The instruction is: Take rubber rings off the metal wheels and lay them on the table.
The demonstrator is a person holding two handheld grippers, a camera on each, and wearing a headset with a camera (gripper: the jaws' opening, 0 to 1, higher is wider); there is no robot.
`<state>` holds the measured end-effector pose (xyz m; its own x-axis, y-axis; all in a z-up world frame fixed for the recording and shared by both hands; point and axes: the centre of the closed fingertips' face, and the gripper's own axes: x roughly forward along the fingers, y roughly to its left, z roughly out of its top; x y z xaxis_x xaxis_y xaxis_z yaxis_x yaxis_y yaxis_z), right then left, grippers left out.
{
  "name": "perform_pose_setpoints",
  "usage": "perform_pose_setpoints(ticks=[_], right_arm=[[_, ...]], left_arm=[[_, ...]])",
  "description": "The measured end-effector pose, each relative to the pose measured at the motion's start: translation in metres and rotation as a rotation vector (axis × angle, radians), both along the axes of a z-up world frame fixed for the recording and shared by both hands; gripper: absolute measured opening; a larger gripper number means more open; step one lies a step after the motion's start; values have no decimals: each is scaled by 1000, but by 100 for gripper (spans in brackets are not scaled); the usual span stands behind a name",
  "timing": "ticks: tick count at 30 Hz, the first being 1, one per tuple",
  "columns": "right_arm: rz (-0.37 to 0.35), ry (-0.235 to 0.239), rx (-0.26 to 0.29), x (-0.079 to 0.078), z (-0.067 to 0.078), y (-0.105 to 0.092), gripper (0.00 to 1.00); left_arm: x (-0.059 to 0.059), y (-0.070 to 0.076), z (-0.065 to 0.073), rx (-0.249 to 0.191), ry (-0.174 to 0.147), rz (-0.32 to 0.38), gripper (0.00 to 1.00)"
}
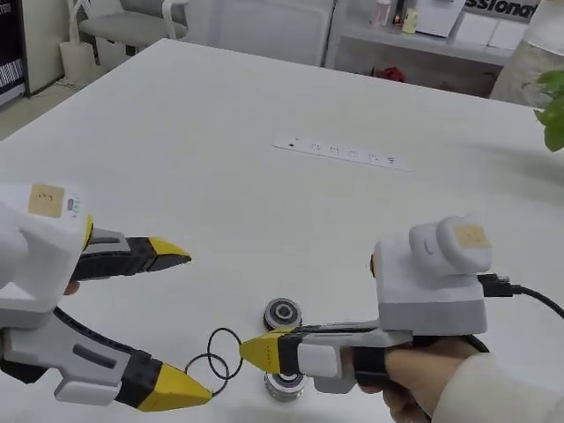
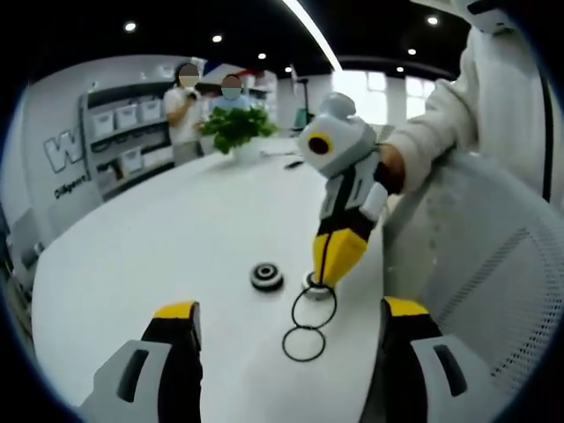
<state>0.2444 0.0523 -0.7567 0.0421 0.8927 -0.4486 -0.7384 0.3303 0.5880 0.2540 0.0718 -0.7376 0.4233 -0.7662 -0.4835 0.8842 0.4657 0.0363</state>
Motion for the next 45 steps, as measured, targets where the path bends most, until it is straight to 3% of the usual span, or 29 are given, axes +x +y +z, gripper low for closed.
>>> perform_pose_setpoints(ticks=[3,7,21,45], right_arm=[[8,14,-12,0,-8,2,0],[6,39,-15,-1,-14,4,0],[-30,28,-86,8,-33,-3,0],[-81,-3,-97,23,-38,-9,3]], left_arm=[[-1,0,-3,11,4,-5,85],[-1,0,-2,-7,13,0,86],[-2,2,-7,0,31,3,86],[-4,0,-10,-9,51,-3,85]])
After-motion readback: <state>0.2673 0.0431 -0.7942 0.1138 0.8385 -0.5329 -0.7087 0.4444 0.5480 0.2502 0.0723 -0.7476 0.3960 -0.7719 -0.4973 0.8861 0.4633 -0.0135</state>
